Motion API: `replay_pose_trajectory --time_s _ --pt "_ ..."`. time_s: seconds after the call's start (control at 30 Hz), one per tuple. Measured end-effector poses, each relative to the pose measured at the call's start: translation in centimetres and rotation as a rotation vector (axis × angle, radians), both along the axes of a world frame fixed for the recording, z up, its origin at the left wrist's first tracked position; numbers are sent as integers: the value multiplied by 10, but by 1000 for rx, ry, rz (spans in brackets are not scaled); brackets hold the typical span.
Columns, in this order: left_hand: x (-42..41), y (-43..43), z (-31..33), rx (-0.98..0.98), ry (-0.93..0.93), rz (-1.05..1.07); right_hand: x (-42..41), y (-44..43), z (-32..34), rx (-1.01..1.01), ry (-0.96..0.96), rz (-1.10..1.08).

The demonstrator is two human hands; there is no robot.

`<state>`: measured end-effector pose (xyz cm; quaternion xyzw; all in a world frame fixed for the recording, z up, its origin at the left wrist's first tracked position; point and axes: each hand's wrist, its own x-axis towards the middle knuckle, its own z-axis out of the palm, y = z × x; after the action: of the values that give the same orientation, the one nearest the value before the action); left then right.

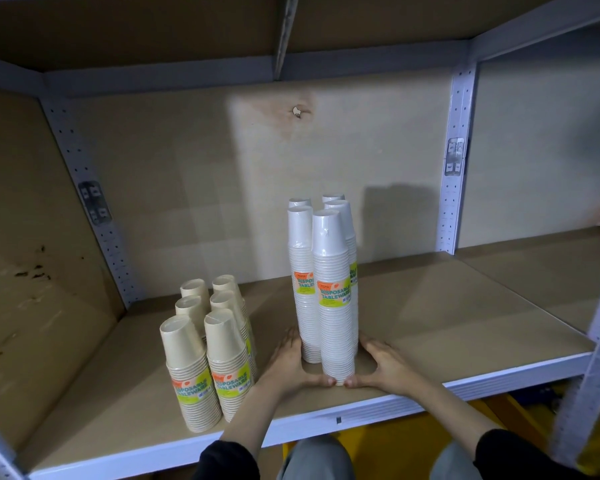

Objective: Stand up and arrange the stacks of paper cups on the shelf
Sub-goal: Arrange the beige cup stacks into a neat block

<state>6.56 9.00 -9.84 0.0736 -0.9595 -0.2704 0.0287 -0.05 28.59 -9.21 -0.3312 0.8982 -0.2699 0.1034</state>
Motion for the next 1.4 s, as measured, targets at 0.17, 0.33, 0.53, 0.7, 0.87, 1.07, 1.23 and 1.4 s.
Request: replay_pose_trajectory --time_s 0.17,0.33,0.53,0.7,0.87,1.07,1.23,1.4 --pt "0 0 1 -15 -10 -7 -2 1 0 17 -4 2" --pt "0 0 0 -21 -23 -3 -5 1 -5 11 11 1" --pt "0 0 0 -34 -45 3 -6 -1 -8 44 11 -16" --pt "1 2 1 -61 -34 7 -3 -2 -6 62 9 -9" --pt "2 4 -1 -61 -66 24 -4 -2 -5 97 11 -6" --pt "9 12 -1 -68 -136 58 -2 0 -4 129 17 -13" --pt "14 17 1 -72 -190 67 -2 0 -8 150 20 -35" --pt "18 20 3 -75 -194 75 -3 2 -13 154 49 -59"
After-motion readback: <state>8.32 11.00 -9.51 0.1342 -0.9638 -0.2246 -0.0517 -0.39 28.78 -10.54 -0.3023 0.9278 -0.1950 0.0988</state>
